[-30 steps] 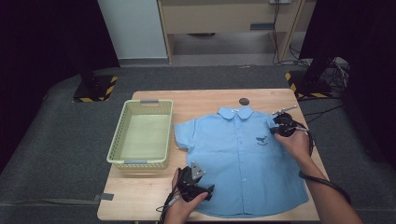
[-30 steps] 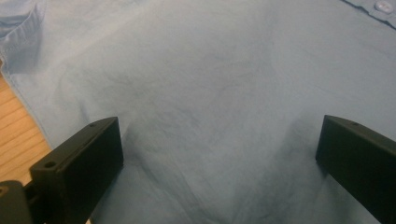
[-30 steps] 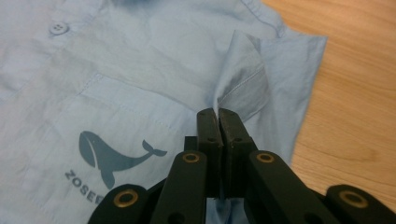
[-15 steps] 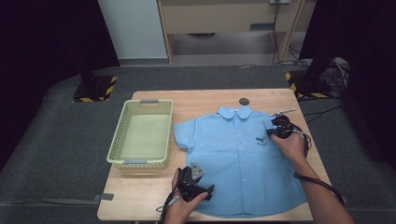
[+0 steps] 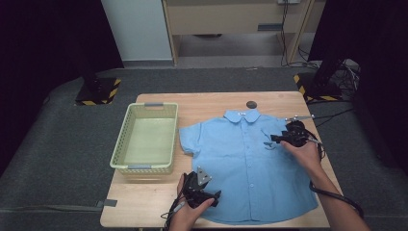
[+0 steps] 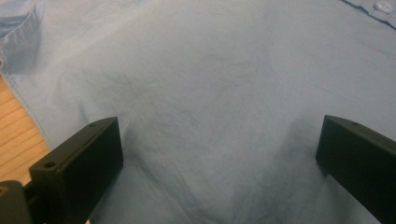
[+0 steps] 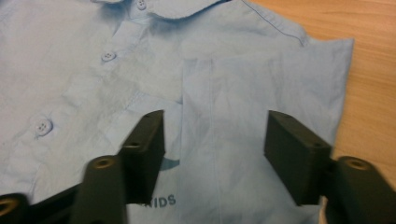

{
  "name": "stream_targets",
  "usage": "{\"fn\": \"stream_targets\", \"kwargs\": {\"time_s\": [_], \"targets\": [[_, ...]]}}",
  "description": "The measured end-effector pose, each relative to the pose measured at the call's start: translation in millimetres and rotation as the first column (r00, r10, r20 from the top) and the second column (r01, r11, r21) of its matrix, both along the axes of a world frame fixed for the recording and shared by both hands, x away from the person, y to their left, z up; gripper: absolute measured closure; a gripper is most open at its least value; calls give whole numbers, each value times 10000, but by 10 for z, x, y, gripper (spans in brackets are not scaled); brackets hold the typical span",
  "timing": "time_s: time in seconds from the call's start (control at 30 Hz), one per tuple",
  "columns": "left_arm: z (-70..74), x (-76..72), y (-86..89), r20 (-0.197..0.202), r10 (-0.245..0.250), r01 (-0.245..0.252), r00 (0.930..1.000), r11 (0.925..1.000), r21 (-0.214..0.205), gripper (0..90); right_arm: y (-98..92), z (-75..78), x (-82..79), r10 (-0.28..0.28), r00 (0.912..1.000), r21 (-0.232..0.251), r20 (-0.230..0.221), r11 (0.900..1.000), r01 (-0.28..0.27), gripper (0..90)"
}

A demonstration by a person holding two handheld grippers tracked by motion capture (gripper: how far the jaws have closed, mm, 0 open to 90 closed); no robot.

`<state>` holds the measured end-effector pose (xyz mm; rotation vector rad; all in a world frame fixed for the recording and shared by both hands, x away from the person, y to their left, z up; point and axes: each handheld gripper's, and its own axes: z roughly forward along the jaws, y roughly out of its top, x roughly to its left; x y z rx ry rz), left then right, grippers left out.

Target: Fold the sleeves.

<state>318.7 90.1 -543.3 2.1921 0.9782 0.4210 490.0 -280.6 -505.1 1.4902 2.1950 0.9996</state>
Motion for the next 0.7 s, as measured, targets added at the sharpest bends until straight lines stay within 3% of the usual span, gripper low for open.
{"fn": "stream_targets", "kwargs": {"time_s": [0.27, 0.5, 0.7], "targets": [[1, 0, 0, -7, -7, 7, 10000, 10000, 16, 0, -7, -108, -208, -43, 10000, -95, 77, 9999, 43, 82], [0, -4, -6, 2, -10, 10, 10000, 10000, 0, 0, 65, -258, -456, 215, 9992, -114, 336, 9997, -212, 53], [1, -12, -11, -3, -47, 47, 10000, 10000, 9, 0, 91, -338, -498, 157, 9989, -331, 446, 9994, -142, 72]]}}
